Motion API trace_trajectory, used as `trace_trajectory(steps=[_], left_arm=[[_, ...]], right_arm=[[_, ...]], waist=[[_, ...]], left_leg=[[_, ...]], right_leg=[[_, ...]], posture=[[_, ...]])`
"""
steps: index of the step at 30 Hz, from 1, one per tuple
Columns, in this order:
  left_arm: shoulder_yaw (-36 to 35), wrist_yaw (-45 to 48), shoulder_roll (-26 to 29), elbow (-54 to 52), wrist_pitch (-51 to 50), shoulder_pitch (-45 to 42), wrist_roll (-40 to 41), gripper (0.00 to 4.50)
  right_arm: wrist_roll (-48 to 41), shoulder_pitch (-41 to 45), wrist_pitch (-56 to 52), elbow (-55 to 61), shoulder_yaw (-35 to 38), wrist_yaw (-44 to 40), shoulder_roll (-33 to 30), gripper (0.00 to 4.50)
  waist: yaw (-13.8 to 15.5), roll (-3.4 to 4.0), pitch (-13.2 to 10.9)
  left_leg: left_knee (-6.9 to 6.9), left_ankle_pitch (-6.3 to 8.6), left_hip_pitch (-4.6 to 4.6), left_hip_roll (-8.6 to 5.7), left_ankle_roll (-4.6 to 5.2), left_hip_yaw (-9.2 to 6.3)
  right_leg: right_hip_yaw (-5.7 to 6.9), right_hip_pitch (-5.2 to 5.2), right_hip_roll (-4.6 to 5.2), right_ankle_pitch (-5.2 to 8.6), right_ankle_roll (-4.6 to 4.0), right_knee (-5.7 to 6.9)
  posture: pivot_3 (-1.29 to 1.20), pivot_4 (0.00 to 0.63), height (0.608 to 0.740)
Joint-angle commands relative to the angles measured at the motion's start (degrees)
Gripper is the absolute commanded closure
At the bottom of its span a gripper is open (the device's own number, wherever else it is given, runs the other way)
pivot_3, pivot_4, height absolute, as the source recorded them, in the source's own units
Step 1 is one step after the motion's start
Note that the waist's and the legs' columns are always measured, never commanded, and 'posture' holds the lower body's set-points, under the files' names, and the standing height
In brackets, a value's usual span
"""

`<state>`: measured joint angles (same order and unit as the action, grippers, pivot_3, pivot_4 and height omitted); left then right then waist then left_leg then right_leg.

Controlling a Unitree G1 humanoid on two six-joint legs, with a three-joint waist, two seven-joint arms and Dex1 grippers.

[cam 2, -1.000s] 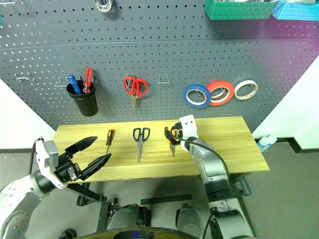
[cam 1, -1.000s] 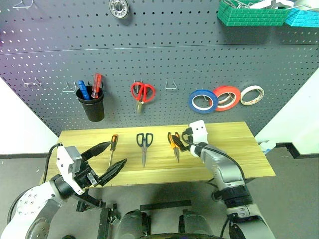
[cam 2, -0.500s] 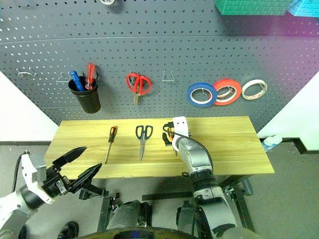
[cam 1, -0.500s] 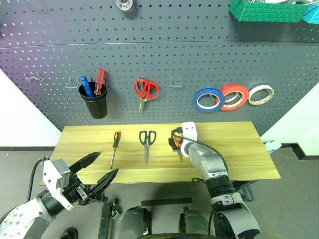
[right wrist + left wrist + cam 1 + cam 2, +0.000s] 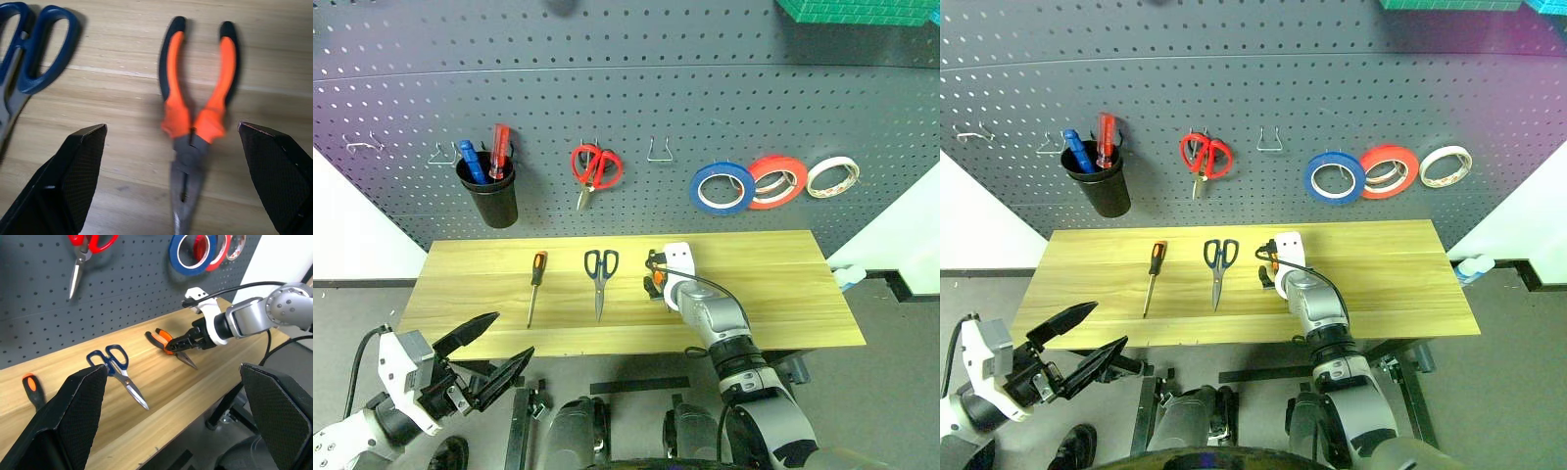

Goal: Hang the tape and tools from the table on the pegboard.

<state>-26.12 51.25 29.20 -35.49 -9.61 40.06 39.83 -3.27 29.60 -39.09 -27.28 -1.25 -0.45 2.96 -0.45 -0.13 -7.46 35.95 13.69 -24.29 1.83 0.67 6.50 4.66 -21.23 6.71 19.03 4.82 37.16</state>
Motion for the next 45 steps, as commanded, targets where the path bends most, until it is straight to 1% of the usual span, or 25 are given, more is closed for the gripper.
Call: trace_trajectory(steps=[1,13,17,25,31,41,45], left_arm=[[-1.5,0.96,-0.3,-1.28,1.28,0.97,1.31,0.0],[-1.93,2.13,-0.77,-1.54,1.83,2.44,0.95,0.0],[-2.35,2.28,-0.71,-1.95,1.96,3.26,1.15,0.0],[-3.27,1.93,-0.41,-3.6,1.15,4.27,1.63,0.0],[-3.37,2.13,-0.51,-3.75,1.32,5.18,1.65,0.0],[-3.04,2.27,-0.38,-3.18,1.44,4.67,1.53,0.0],[-2.98,2.31,-0.53,-3.06,1.5,4.63,1.49,0.0]], right_arm=[[-0.37,2.82,2.06,-1.42,1.13,-0.15,0.09,0.02],[0.69,5.72,4.83,-7.93,2.15,1.7,-0.21,0.02],[0.85,7.02,5.87,-10.4,2.72,2.46,-0.14,0.02],[1.32,8.59,8.42,-15.27,3.31,3.91,-0.69,0.02],[1.82,8.28,8.38,-15.89,3.6,5.29,-1.31,0.02],[2.77,8.92,7.98,-16.32,2.51,4.71,-0.55,0.02],[3.03,10.19,8.76,-18.57,2.75,5.12,-0.84,0.02]], waist=[[0.01,-0.03,-0.02],[0.42,-0.16,-0.73],[1.19,-0.18,-0.97],[1.3,-0.23,-1.17],[1.28,-0.25,-1.58],[1.28,-0.29,-1.95],[1.29,-0.27,-2.05]], left_leg=[[0.0,-0.02,-0.1,0.0,0.02,0.0],[0.0,-0.03,-0.15,0.02,0.04,0.0],[-0.01,-0.04,-0.16,0.03,0.02,0.0],[0.0,-0.04,-0.16,0.03,0.02,-0.01],[-0.01,-0.04,-0.17,0.03,0.02,-0.02],[-0.02,-0.04,-0.22,0.03,0.02,-0.02],[-0.03,-0.04,-0.22,0.03,0.01,-0.02]], right_leg=[[0.01,-0.05,-0.01,-0.03,0.05,0.0],[0.07,0.04,-0.12,-0.03,0.09,0.0],[0.07,-0.01,-0.15,-0.03,0.09,0.01],[0.07,-0.06,-0.14,-0.03,0.08,-0.03],[0.07,-0.02,-0.13,-0.03,0.08,-0.02],[0.07,-0.05,-0.13,-0.03,0.08,-0.02],[0.07,-0.07,-0.13,-0.03,0.08,-0.03]], posture=[[0.19,0.146,0.74],[0.22,0.156,0.74],[0.22,0.157,0.74],[0.23,0.165,0.74],[0.24,0.172,0.74],[0.24,0.175,0.74],[0.24,0.175,0.74]])
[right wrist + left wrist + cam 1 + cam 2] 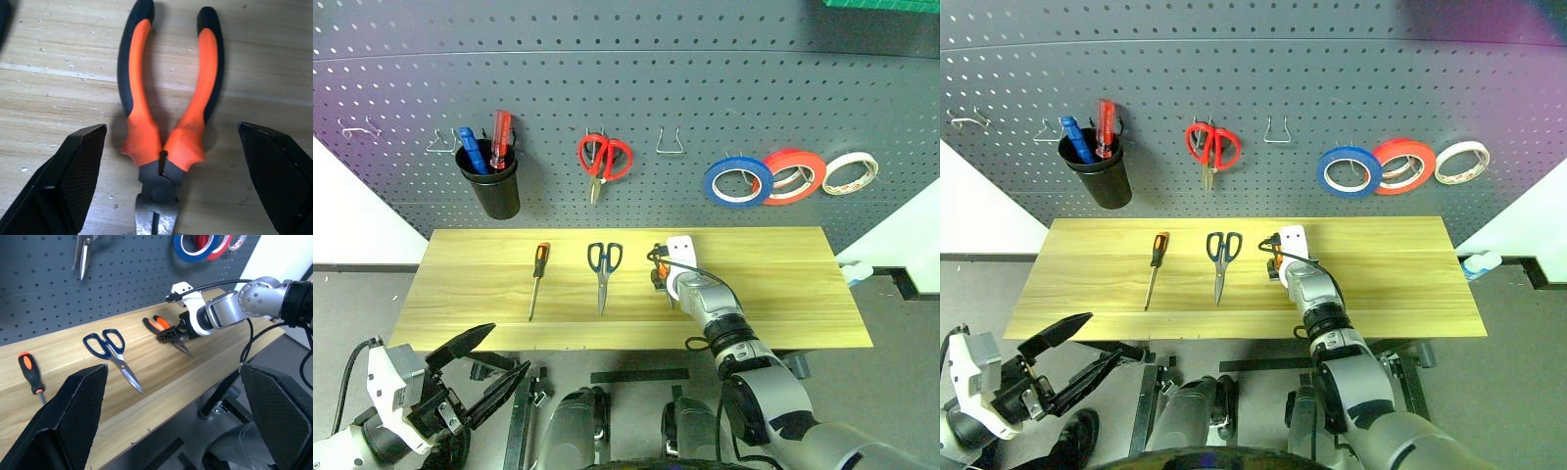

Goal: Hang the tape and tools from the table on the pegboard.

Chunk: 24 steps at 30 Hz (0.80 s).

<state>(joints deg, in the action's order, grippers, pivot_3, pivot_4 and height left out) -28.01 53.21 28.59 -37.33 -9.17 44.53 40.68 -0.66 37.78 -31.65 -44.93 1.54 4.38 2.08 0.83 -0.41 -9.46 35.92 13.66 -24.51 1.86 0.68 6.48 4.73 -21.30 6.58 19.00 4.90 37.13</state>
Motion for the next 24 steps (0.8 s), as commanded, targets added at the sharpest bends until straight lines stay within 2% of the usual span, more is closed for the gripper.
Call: trace_trajectory(steps=[1,5,8,14,21,24], left_arm=[[-1.07,0.39,0.06,-1.19,1.09,0.16,0.59,0.0],[-1.08,0.18,0.04,-1.56,0.96,0.15,0.6,0.0],[-1.07,-0.49,0.17,-2.48,0.51,0.18,0.68,0.0],[-1.23,-2.73,0.62,-5.05,-1.08,0.14,1.38,0.0],[-0.89,-4.6,1.21,-6.48,-2.52,-0.39,2.23,0.0],[-0.58,-5.45,1.68,-6.91,-3.43,-1.42,2.64,0.0]], right_arm=[[0.43,2.37,1.5,-1.45,0.03,0.29,-0.01,0.02],[0.47,3.5,2.06,-3.52,0.14,-0.18,0.01,0.02],[1.02,4.28,2.79,-5.32,-0.08,0.47,-0.1,0.54],[2.73,5.3,2.75,-7.98,-1.4,1.28,-0.56,2.4],[3.32,5.51,2.86,-8.84,-1.78,1.46,-0.8,2.4],[1.96,4.28,3.29,-6.63,-1.28,-1.18,-0.91,2.4]], waist=[[0.0,0.02,-0.09],[0.01,-0.02,-0.22],[0.01,-0.03,-0.25],[0.02,-0.05,-0.25],[0.03,-0.05,-0.25],[0.04,-0.05,-0.25]], left_leg=[[0.0,0.0,0.0,0.0,0.0,0.0],[-0.01,0.0,0.0,0.0,0.0,0.0],[-0.01,0.0,-0.02,0.0,0.0,0.0],[-0.01,-0.01,-0.02,0.0,0.0,0.0],[-0.01,-0.01,-0.02,0.0,-0.02,0.0],[-0.01,-0.02,-0.02,0.0,-0.03,0.0]], right_leg=[[0.0,-0.01,0.0,0.0,0.0,0.0],[0.0,-0.01,0.0,0.0,0.0,0.0],[0.0,0.01,0.0,0.0,0.0,-0.01],[0.0,0.01,-0.01,0.0,0.01,-0.01],[0.01,0.03,-0.02,-0.01,0.01,-0.01],[0.01,0.03,-0.03,0.0,0.01,-0.01]], posture=[[0.24,0.175,0.74],[0.25,0.173,0.74],[0.25,0.173,0.74],[0.26,0.172,0.74],[0.25,0.171,0.74],[0.25,0.17,0.74]])
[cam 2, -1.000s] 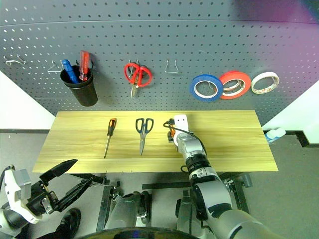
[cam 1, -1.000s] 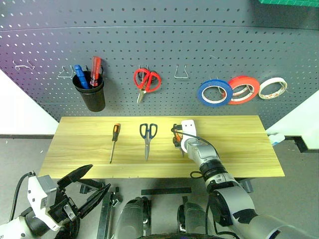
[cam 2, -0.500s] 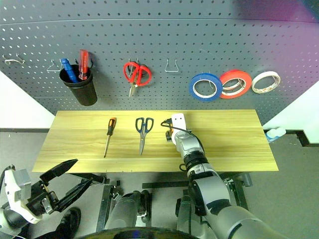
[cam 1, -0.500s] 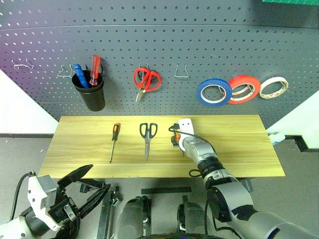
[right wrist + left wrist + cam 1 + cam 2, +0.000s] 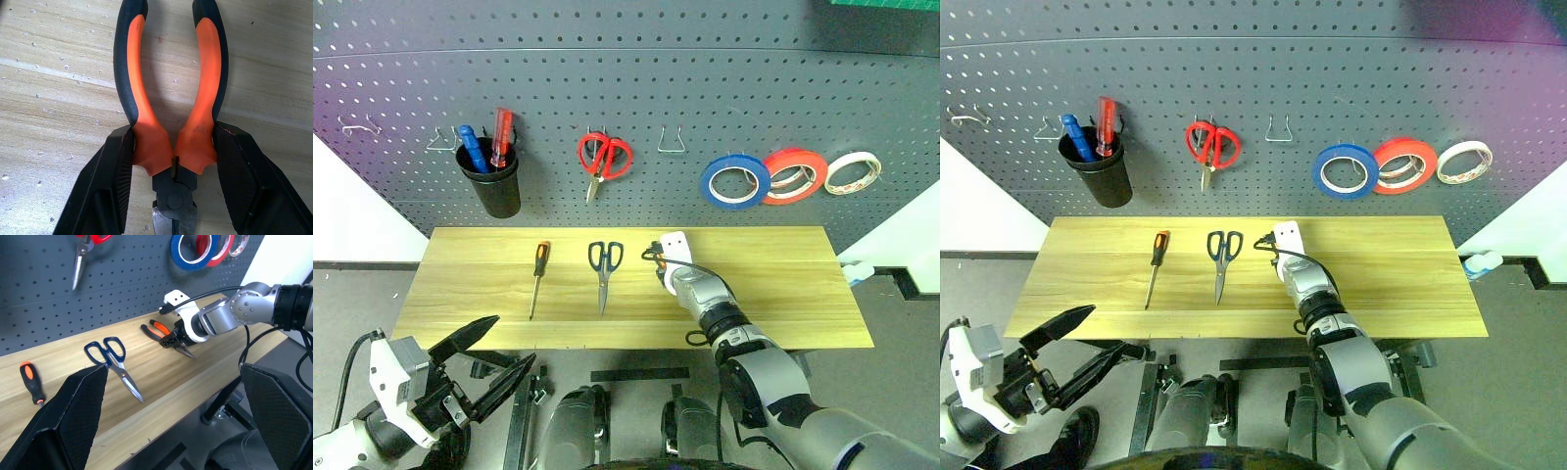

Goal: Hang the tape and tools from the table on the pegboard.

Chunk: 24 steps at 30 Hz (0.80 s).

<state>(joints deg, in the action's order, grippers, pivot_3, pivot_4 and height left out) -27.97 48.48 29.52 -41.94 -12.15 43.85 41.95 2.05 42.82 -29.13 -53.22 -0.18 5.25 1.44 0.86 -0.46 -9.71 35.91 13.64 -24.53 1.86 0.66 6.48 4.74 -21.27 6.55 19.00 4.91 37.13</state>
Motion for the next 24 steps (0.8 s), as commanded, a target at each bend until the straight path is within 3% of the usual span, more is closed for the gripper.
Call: trace_trajectory(steps=[1,8,24], left_arm=[[-0.55,-0.92,0.94,-2.31,-0.67,-1.15,1.43,0.0],[0.02,-2.22,1.72,-2.54,-2.39,-3.07,2.01,0.0],[1.43,1.25,2.28,3.54,-1.36,-7.81,0.16,0.0]], right_arm=[[-1.3,-1.33,0.68,2.74,0.51,-3.32,-0.28,2.4],[-3.96,-10.06,1.16,17.87,-0.99,-13.67,-2.0,2.4],[-12.07,-27.62,8.25,43.5,-0.2,-27.08,-4.61,2.4]], waist=[[0.03,0.0,0.0],[-0.03,0.01,-0.02],[-0.04,0.01,-0.31]], left_leg=[[0.0,0.0,0.0,0.0,-0.01,0.0],[-0.03,0.0,-0.01,0.01,0.0,0.0],[-0.07,0.01,-0.05,0.02,-0.04,0.0]], right_leg=[[0.0,0.0,0.0,0.0,0.0,0.0],[0.0,0.02,-0.01,0.0,0.02,-0.02],[0.0,-0.04,-0.01,0.0,0.02,-0.05]], posture=[[0.24,0.166,0.74],[0.21,0.171,0.74],[0.15,0.147,0.74]])
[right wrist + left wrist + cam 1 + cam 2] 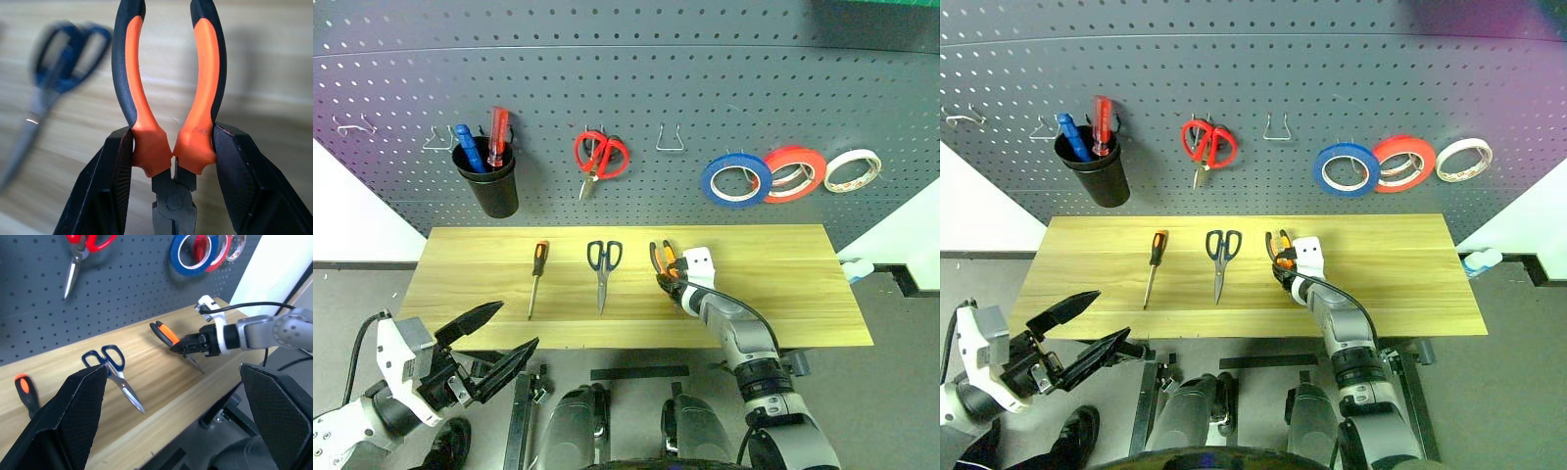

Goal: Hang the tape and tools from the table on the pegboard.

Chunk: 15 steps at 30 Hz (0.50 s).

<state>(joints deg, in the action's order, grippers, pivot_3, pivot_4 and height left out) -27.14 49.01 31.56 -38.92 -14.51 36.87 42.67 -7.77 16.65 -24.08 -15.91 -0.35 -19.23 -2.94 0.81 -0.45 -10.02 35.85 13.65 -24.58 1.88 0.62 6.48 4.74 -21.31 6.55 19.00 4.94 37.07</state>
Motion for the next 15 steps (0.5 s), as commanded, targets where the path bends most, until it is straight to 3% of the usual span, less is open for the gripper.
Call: trace_trajectory(steps=[1,7,15], left_arm=[[0.83,0.76,0.18,0.96,0.98,-1.39,-0.59,0.0],[2.88,1.17,-0.54,3.56,1.79,-4.83,-1.79,0.0],[5.8,1.52,-1.34,7.55,2.82,-10.51,-3.13,0.0]], right_arm=[[-2.94,-2.28,3.97,7.24,0.29,-3.11,-0.21,2.4],[-8.15,-5.92,7.24,14.74,1.77,-7.5,-0.53,2.4],[-10.84,-4.39,11.8,15.5,3.18,-10.13,-1.38,2.4]], waist=[[0.01,0.0,0.0],[-0.11,-0.07,0.1],[-0.2,-0.28,1.06]], left_leg=[[-0.01,0.0,-0.01,-0.01,0.0,0.0],[0.0,-0.02,-0.02,-0.01,-0.04,0.0],[0.05,-0.29,-0.02,-0.01,-0.42,0.04]], right_leg=[[0.0,0.01,0.0,0.0,0.01,-0.01],[0.03,0.01,-0.03,-0.01,0.02,0.0],[0.1,0.0,-0.21,-0.02,0.04,0.09]], posture=[[0.15,0.144,0.74],[0.11,0.102,0.74],[0.07,0.041,0.74]])
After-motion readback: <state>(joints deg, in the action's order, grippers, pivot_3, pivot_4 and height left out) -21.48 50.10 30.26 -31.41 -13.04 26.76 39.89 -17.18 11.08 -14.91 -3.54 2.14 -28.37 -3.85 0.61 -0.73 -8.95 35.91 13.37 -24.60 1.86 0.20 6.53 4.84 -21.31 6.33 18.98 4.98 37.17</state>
